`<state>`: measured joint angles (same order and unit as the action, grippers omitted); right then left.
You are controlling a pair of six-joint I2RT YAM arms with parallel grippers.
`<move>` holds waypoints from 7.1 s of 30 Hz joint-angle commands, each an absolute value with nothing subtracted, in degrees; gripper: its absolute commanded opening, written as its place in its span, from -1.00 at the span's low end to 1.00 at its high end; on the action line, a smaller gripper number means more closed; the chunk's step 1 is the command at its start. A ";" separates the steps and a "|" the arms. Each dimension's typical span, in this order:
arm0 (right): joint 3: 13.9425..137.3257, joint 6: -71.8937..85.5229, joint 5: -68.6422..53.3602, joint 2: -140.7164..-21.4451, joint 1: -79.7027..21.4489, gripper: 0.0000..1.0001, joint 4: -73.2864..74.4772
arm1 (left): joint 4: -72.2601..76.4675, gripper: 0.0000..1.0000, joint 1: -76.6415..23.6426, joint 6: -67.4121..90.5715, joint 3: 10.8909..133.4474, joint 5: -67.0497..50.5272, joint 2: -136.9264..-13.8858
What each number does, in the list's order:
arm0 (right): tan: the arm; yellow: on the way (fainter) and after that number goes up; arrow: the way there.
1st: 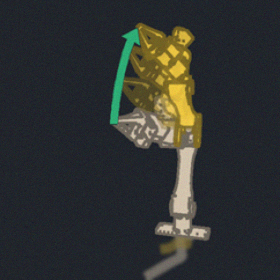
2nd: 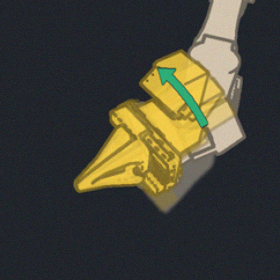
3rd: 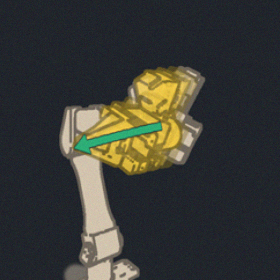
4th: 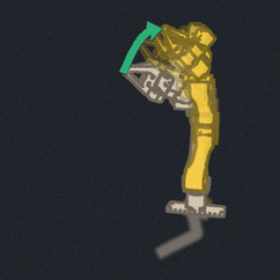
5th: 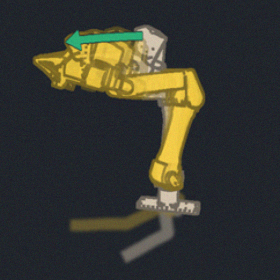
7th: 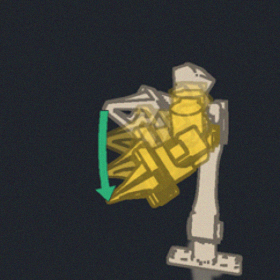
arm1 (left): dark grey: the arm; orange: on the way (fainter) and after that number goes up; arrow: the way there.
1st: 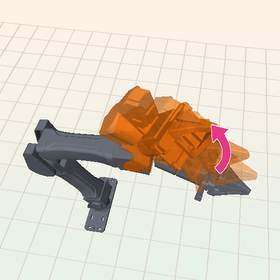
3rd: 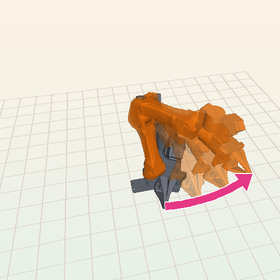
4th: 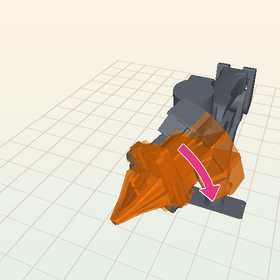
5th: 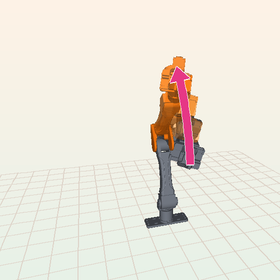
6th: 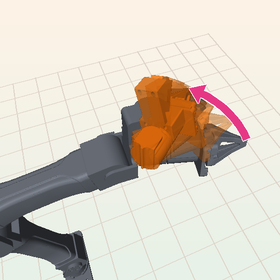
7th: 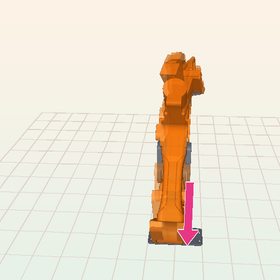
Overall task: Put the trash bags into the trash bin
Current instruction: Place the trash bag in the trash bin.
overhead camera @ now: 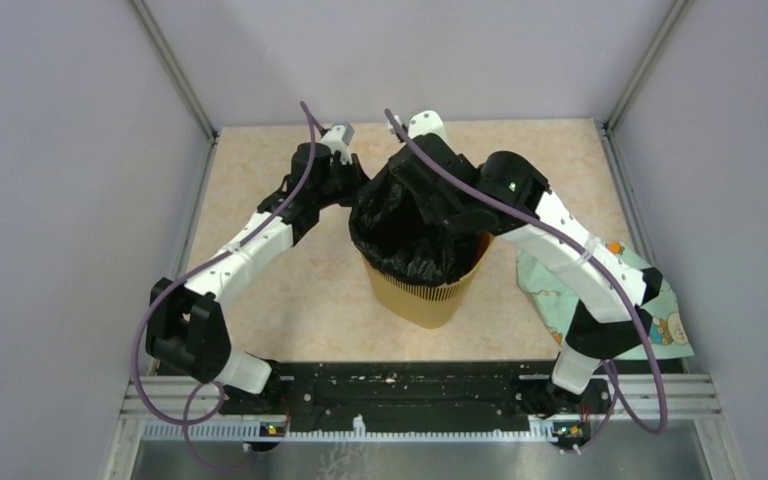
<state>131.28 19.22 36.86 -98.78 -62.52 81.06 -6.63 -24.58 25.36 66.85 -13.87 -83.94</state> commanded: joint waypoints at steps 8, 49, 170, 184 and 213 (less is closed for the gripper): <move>117.00 27.64 50.12 -85.34 -62.69 -0.85 80.02 | -4.69 -0.92 -25.40 24.52 66.06 -15.08 -83.23; 63.55 33.01 37.29 -50.25 -52.35 -0.89 38.35 | -4.51 -0.92 -26.10 24.79 65.48 -15.69 -82.53; 68.40 28.22 13.06 -59.71 -49.05 0.42 30.00 | -18.89 -0.63 -18.31 20.13 83.34 -16.30 -93.47; 70.73 30.37 14.49 -57.79 -49.04 0.33 38.33 | -17.42 -0.63 -18.37 20.54 83.73 -19.40 -93.76; 84.23 18.53 5.75 -53.47 -49.04 0.06 49.30 | -17.64 -0.62 -19.85 20.92 85.52 -20.51 -94.75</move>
